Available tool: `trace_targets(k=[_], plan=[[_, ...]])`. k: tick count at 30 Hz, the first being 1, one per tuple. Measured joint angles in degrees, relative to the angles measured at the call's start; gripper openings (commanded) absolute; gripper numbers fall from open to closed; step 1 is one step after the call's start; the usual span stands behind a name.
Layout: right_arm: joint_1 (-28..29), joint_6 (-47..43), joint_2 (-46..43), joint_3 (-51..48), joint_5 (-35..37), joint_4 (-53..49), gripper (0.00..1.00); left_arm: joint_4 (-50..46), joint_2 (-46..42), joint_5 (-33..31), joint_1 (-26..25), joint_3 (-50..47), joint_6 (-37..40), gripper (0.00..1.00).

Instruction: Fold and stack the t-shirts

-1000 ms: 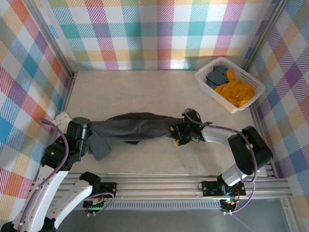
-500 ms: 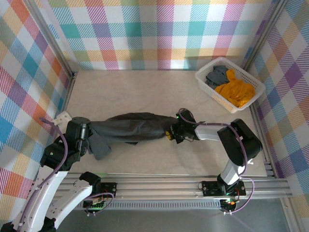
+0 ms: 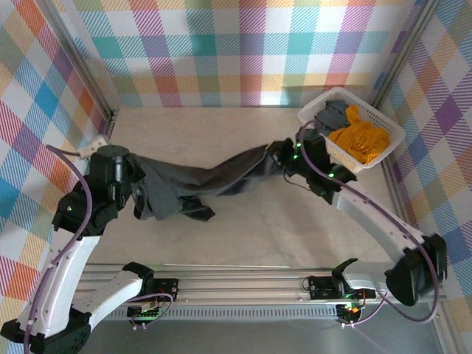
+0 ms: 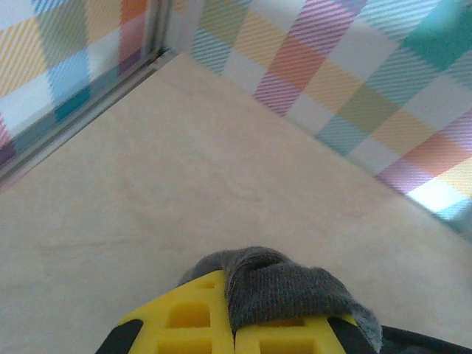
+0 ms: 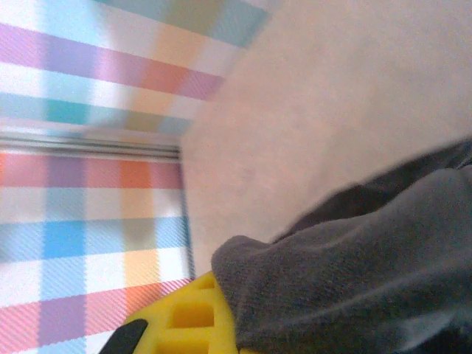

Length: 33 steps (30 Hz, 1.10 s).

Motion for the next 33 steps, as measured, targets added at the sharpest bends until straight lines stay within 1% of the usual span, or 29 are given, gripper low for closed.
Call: trace_targets(k=[3, 7, 13, 17, 20, 22, 24, 26, 27, 28, 29, 30, 31, 33], plan=[[-0.5, -7.1, -3.6, 5.4, 0.4, -3.4, 0.00, 0.2, 0.7, 1.4, 0.0, 6.5, 0.0, 0.00], [-0.8, -14.8, -8.2, 9.8, 0.4, -7.4, 0.00, 2.1, -1.7, 3.2, 0.1, 12.3, 0.0, 0.00], [-0.9, -23.2, -15.8, 13.9, 0.6, -11.1, 0.00, 5.1, -7.7, 5.2, 0.1, 17.4, 0.0, 0.00], [-1.4, -27.3, -17.0, 18.9, 1.3, -11.9, 0.00, 6.1, -7.5, 6.0, 0.1, 23.6, 0.2, 0.00], [-3.2, -29.8, -13.4, 25.1, 1.0, -12.7, 0.00, 5.9, -2.8, 5.8, 0.1, 28.4, 0.4, 0.00], [-6.7, -30.3, -8.1, 29.5, -0.9, -12.1, 0.00, 5.7, 3.3, 4.4, 0.2, 31.3, 0.9, 0.00], [-10.7, -30.1, -0.8, 33.9, -3.4, -12.0, 0.00, 6.0, 11.0, 3.9, 1.9, 33.4, 1.7, 0.00], [-14.0, -29.8, 9.5, 39.5, -5.6, -11.8, 0.00, 6.3, 19.9, 5.6, 5.6, 35.2, 2.0, 0.00], [-15.4, -29.6, 15.5, 43.2, -6.8, -12.2, 0.17, 6.5, 25.6, 6.7, 7.9, 36.5, 1.9, 0.00], [-16.6, -29.4, 22.6, 48.2, -8.3, -13.0, 0.38, 6.6, 30.7, 8.2, 10.2, 38.0, 1.9, 0.20], [-17.3, -29.2, 28.8, 52.5, -9.4, -13.9, 0.49, 7.0, 36.6, 10.2, 12.2, 39.8, 1.7, 0.44], [-18.1, -29.2, 35.9, 58.0, -10.5, -15.9, 0.56, 6.9, 42.9, 12.3, 14.1, 41.9, 1.7, 0.66], [-18.6, -29.4, 43.8, 65.5, -11.5, -19.8, 0.64, 5.9, 49.8, 14.6, 15.9, 45.4, 1.5, 0.71], [-19.1, -30.2, 57.0, 78.3, -12.9, -25.7, 0.66, 3.1, 62.2, 17.4, 18.4, 53.1, 1.5, 0.73]])
